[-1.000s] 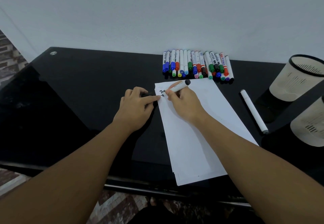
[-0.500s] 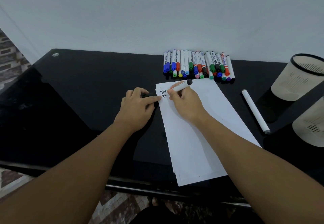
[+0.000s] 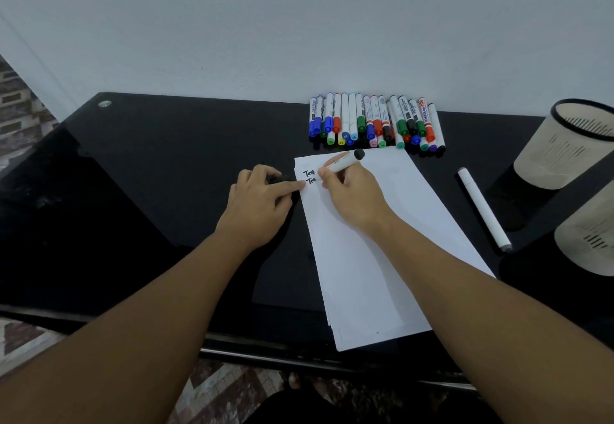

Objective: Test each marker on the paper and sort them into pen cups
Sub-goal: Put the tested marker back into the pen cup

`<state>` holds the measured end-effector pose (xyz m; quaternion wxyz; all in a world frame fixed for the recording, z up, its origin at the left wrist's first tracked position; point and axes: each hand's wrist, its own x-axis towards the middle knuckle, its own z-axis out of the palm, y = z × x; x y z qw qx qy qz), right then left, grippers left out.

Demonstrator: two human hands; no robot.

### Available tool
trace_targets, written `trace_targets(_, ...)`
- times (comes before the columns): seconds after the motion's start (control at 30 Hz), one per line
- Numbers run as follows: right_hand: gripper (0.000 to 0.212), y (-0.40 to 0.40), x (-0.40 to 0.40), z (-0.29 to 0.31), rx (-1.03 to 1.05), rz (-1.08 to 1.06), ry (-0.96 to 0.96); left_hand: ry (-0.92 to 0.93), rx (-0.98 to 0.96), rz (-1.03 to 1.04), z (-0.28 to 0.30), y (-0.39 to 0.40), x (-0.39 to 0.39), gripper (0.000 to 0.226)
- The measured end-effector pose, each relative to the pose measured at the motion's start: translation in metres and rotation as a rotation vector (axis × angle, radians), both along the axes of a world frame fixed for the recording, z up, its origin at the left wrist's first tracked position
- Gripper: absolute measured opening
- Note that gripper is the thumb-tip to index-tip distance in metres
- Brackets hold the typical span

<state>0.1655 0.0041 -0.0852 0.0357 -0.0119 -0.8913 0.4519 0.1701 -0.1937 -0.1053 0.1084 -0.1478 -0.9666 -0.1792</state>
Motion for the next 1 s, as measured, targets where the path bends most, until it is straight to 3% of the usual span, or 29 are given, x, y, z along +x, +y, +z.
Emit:
trace_targets(0.77,0.025,0.0010,0.0006,0.0009,-0.019,-0.001,0.021,0.007,0.009,-0.016,0.0006,0.0005,-0.0007,0.036)
trace_targets(0.9,0.017,0.0034,0.0036,0.0010,-0.157,-0.014,0.049,0.033,0.106,-0.021,-0.0010,-0.0019,0.0023,0.041)
trace_targets(1.0,0.004,0.0042,0.0054,0.0035,-0.292,-0.005,0.079,0.000,0.230,0.000,0.0028,-0.0032,0.0043,0.059)
